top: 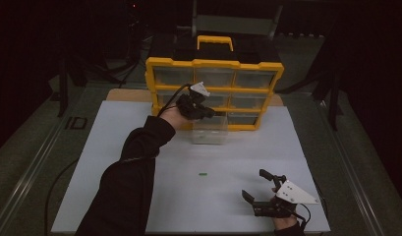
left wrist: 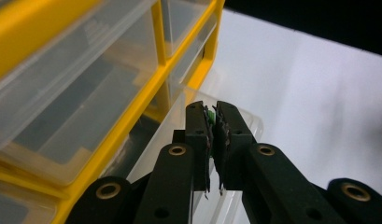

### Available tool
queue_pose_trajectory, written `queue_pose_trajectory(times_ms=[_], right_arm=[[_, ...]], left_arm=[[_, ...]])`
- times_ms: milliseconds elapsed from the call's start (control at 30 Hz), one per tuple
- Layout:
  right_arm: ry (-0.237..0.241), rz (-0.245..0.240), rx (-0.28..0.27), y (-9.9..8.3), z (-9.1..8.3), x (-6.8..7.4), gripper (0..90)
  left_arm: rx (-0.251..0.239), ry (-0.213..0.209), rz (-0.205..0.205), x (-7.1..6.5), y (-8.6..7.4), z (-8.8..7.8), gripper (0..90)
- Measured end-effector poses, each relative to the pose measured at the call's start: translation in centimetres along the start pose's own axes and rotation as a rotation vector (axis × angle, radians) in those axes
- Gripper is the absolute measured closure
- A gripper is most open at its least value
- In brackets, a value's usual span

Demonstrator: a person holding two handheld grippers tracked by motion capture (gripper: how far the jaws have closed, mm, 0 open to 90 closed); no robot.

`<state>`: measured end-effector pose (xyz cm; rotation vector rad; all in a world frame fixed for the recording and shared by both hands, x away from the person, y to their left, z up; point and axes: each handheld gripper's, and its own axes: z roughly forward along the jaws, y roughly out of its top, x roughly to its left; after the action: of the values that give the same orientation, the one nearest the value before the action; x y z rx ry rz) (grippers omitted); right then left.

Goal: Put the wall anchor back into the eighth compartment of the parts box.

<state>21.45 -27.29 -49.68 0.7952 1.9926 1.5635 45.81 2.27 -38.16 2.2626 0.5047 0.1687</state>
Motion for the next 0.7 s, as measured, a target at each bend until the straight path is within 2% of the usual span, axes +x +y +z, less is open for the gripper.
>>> queue_pose_trajectory(times_ms=[67, 100, 167, 200, 400, 533, 633, 700], right_arm=[[0.002, 0.000, 0.004, 0.0, 0.0, 0.0, 8.1], [0.003, 0.000, 0.006, 0.0, 0.0, 0.0, 8.2], [0.002, -0.001, 0.009, 0.0, 0.0, 0.0, 8.1], [0.003, -0.003, 0.012, 0.0, 0.1, 0.0, 8.1], [0.010, 0.000, 0.016, -0.1, 0.2, 0.0, 8.2], [0.007, 0.000, 0.023, -0.1, 0.2, 0.0, 8.2], [0.008, -0.001, 0.024, -0.1, 0.2, 0.0, 8.2], [0.009, -0.001, 0.023, -0.1, 0.2, 0.0, 8.2]], left_arm=[[0.026, 0.013, 0.005, 0.0, -0.2, 0.4, 84.0], [0.039, 0.030, -0.001, 0.0, -0.3, 0.7, 84.0], [0.045, 0.036, -0.007, 0.1, -0.4, 0.8, 83.9], [0.064, 0.045, -0.015, 0.3, -0.8, 1.2, 83.9], [0.100, 0.054, -0.038, 0.4, -1.5, 2.0, 83.9], [0.099, 0.057, -0.043, 0.3, -1.5, 1.9, 83.2], [0.065, 0.053, -0.050, 0.2, -1.5, 1.5, 82.5], [0.047, 0.047, -0.062, 0.1, -1.5, 1.1, 72.0]])
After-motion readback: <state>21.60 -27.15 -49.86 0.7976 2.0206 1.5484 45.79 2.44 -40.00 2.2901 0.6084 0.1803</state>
